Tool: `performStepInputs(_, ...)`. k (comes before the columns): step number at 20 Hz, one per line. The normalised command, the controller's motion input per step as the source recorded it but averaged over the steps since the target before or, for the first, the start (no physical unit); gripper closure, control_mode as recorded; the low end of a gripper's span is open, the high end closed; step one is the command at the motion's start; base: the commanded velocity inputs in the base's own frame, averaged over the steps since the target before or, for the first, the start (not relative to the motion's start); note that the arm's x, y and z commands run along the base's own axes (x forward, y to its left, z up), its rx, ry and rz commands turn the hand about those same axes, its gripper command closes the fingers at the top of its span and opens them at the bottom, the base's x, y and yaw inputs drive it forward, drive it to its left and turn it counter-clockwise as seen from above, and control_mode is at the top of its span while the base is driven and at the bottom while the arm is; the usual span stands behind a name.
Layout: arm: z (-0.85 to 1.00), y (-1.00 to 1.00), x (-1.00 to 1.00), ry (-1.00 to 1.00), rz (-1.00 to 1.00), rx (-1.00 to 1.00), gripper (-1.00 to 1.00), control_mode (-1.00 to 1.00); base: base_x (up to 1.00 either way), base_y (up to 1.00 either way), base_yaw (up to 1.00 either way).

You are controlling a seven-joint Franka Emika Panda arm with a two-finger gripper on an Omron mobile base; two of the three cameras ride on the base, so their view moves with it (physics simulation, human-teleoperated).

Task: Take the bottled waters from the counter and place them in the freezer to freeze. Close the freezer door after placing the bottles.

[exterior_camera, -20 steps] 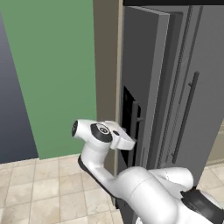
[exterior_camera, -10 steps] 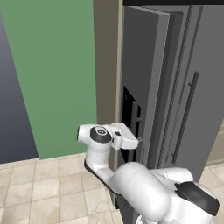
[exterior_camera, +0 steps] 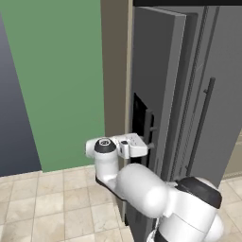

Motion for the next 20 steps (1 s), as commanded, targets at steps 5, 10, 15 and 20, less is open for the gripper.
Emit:
performStepInputs(5,0.07,-0.26,0.11,0.12,-0.02,-0.08,-1.00,-1.00,0.00,0.00,0.00)
performStepInputs(10,0.20,-0.35,0.00,0.05,0.00,0.03,-1.00,-1.00,0.00,0.00,0.00)
performStepInputs(15,0.01,-0.54,0.02,0.00,0.00,0.22,-1.00,-1.00,0.00,0.00,0.00)
performStepInputs(20,0.00,-0.53,0.02,0.00,0.04,0.35,-1.00,-1.00,0.00,0.00,0.00)
